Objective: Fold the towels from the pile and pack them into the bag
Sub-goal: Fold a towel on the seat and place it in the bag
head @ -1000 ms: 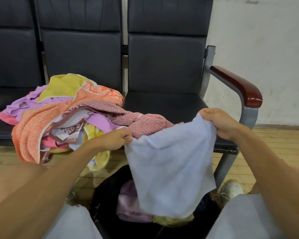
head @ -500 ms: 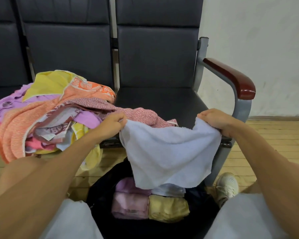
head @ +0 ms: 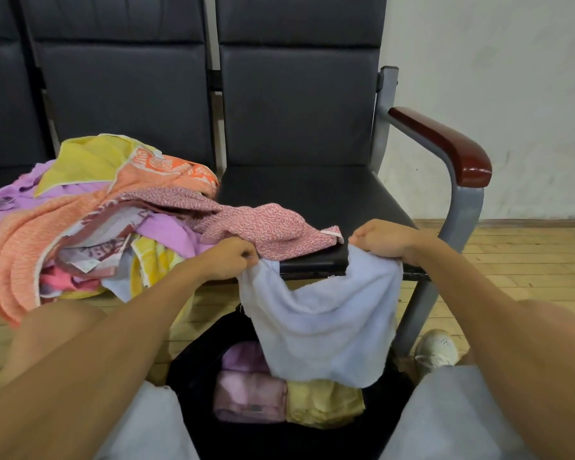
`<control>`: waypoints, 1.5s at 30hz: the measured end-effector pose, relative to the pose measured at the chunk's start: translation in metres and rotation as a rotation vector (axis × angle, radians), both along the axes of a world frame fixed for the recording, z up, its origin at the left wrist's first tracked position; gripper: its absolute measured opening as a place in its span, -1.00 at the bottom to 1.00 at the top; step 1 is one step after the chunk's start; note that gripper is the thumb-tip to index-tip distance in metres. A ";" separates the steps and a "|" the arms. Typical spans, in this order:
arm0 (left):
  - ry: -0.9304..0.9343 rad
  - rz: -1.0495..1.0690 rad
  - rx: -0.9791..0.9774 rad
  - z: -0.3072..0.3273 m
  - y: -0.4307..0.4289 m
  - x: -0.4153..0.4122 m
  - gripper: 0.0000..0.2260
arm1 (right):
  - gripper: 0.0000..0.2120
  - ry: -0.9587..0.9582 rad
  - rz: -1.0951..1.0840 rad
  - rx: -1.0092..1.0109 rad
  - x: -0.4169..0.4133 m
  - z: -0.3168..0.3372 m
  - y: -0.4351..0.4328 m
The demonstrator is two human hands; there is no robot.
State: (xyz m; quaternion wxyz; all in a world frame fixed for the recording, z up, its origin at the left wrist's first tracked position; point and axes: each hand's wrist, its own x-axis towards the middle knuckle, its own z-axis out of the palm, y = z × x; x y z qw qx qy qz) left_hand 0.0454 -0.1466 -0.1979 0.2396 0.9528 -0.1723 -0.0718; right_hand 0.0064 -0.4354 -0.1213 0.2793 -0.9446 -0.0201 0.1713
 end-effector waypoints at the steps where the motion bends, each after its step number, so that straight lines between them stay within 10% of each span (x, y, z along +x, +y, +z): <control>1: -0.021 0.014 0.000 0.002 -0.004 0.002 -0.77 | -0.70 -0.021 -0.005 0.008 0.002 0.000 0.000; 7: -0.122 0.064 -0.221 0.023 -0.006 -0.003 -0.71 | -0.70 -0.188 -0.152 0.118 0.009 0.002 -0.010; 15: 0.402 -0.016 -0.685 0.051 -0.015 -0.044 -0.73 | -0.68 -0.308 -0.394 0.223 0.015 0.005 -0.015; 19: -0.005 0.044 -0.354 0.059 -0.008 -0.045 -0.69 | -0.69 -0.395 -0.487 0.245 0.017 0.002 -0.010; 31: -0.736 0.434 -0.503 0.088 0.045 -0.057 -0.83 | -0.76 -0.932 -0.493 0.346 0.003 0.018 -0.022; 45: -0.874 0.391 -0.241 0.081 0.064 -0.061 -0.76 | -0.73 -0.929 -0.288 0.039 0.012 -0.001 -0.033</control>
